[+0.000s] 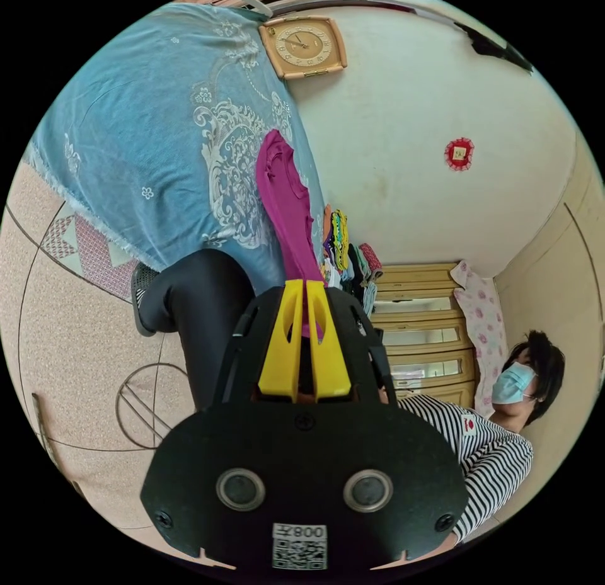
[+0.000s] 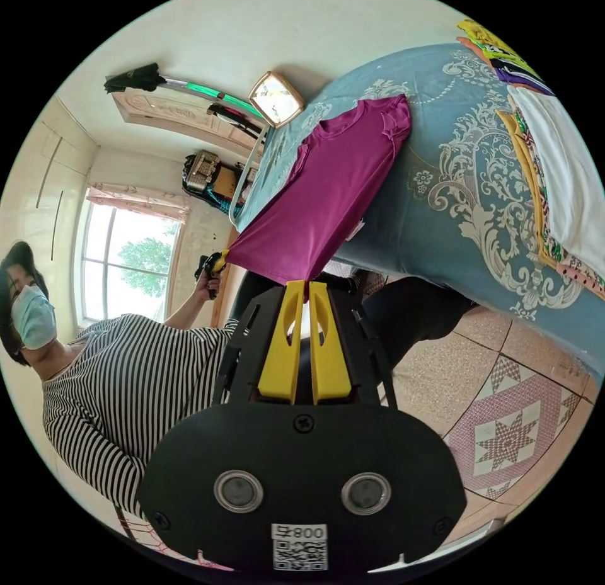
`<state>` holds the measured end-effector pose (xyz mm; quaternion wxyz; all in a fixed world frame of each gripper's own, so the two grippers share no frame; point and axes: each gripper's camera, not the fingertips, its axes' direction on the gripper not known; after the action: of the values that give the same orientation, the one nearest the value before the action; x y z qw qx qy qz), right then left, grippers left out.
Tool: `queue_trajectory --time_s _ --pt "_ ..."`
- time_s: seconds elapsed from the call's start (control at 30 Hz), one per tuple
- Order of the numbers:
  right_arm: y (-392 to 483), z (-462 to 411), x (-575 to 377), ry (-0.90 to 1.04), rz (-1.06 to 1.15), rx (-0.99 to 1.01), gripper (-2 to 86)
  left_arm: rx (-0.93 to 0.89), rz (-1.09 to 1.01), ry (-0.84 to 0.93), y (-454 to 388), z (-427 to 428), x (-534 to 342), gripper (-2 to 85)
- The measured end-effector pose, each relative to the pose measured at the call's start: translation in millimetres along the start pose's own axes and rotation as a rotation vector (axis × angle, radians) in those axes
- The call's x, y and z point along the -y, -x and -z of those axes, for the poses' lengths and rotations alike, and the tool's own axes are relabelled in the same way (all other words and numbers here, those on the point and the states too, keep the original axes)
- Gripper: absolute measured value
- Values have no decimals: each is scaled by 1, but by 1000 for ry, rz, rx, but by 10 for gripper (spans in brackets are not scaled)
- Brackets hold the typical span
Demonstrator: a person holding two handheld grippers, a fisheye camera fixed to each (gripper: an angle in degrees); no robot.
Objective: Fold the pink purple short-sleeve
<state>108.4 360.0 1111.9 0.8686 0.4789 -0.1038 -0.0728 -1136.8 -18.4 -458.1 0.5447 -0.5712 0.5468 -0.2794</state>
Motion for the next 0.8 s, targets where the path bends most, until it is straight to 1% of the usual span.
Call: queue_trajectory --time_s 0.43,0.8 --pt "-11 3 -78 -29 -37 56 8 -42 -24 42 13 23 -51 7" --pt "-34 5 -99 -76 -79 75 8 -81 -10 23 26 26 -61 7"
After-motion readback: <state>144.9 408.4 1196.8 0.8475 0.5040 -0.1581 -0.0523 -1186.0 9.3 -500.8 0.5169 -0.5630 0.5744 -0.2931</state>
